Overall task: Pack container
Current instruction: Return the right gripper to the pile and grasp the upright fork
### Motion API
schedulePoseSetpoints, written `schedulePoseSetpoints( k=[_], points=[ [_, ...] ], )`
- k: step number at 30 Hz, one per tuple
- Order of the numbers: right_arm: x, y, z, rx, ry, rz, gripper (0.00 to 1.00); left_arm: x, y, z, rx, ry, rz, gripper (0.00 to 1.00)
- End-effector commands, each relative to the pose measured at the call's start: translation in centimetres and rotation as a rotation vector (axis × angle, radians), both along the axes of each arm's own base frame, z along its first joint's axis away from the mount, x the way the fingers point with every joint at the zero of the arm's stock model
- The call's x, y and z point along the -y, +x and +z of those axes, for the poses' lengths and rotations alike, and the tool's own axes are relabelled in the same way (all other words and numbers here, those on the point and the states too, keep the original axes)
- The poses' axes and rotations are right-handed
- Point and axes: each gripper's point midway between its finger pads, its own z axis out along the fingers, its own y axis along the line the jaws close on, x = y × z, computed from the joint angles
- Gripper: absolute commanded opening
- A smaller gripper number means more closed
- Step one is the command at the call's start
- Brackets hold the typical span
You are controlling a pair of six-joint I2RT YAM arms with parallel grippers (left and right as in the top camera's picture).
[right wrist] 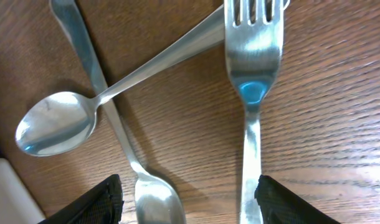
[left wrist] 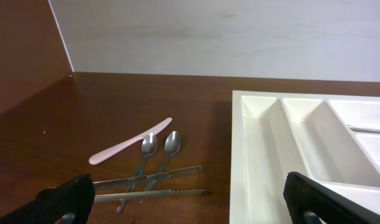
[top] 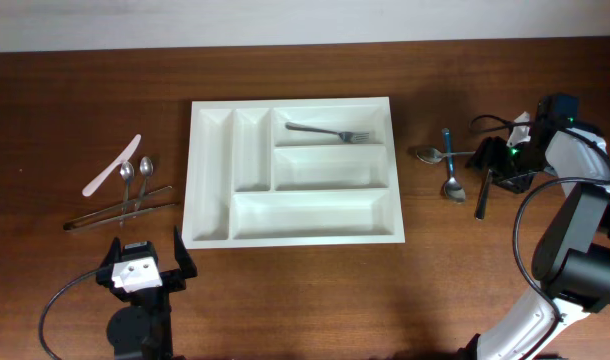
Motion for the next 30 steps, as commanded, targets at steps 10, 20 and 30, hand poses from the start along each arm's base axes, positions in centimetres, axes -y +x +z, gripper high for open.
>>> schedulePoseSetpoints(
  k=[10, 20, 30],
  points=[
    [3.4, 0.6, -0.3, -0.006, -0.183, -0.022, 0.64, 0.0, 0.0, 0.0, 0.003, 0.018, -0.007, 0.99],
    [3.7, 1.1, -0.6, 0.008, -0.194, -0.025, 0.6, 0.0, 0.0, -0.1, -0.003, 0.017, -0.007, 0.99],
    [2.1, 1.6, -2.1, -0.007, -0.163, -0.006, 0.59, 0.0, 0.0, -0.1, -0.003, 0.017, -0.007, 0.99]
  ],
)
